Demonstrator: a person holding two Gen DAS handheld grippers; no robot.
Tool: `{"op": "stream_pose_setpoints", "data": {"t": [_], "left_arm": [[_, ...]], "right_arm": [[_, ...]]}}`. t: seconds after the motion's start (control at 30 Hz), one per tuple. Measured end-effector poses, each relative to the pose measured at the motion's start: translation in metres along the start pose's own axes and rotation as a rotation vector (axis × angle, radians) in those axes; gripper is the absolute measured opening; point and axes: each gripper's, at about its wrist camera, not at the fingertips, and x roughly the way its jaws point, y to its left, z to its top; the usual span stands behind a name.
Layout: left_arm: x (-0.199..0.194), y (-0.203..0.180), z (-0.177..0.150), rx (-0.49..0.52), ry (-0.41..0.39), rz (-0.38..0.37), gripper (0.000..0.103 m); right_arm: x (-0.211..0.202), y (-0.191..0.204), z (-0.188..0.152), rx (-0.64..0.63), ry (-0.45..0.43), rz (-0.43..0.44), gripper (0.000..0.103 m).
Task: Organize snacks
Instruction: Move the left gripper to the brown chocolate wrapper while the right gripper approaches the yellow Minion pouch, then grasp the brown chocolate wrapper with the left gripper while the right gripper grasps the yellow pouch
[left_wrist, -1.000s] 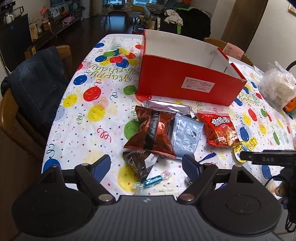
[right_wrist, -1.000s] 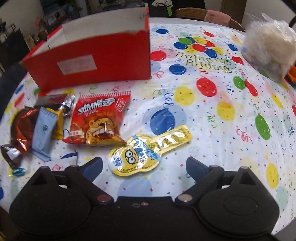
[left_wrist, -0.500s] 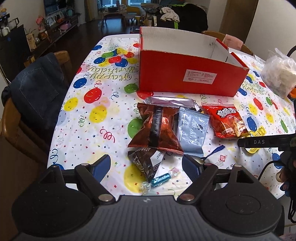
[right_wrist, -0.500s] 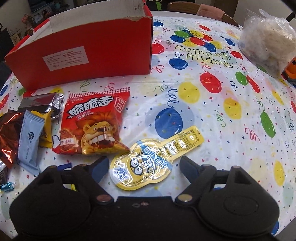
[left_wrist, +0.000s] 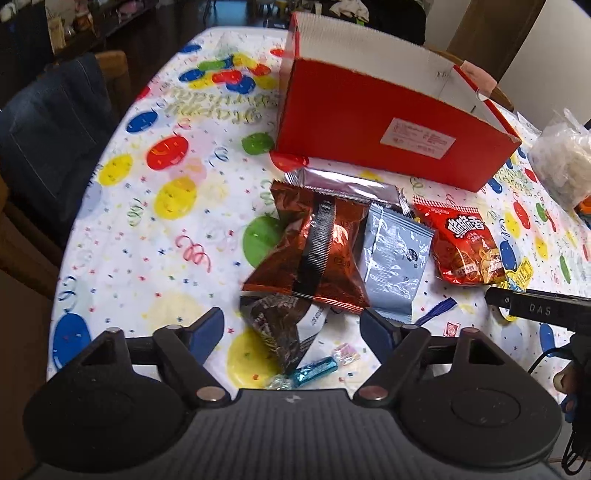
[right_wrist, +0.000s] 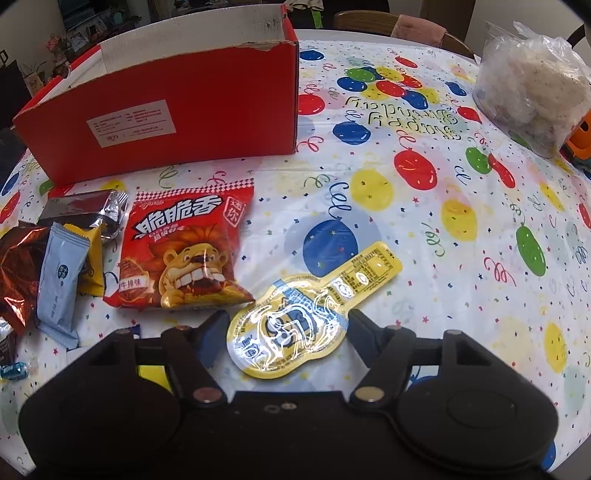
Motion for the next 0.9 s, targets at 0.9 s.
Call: {"op": "stream_pose_setpoints", "data": {"t": [0.9], "left_arm": [[0.0, 0.004, -0.005, -0.056, 0.056, -0.04, 0.035]], "right_arm": [[-0.037, -0.013, -0.007, 0.004, -0.051, 0.058, 0.069]]}}
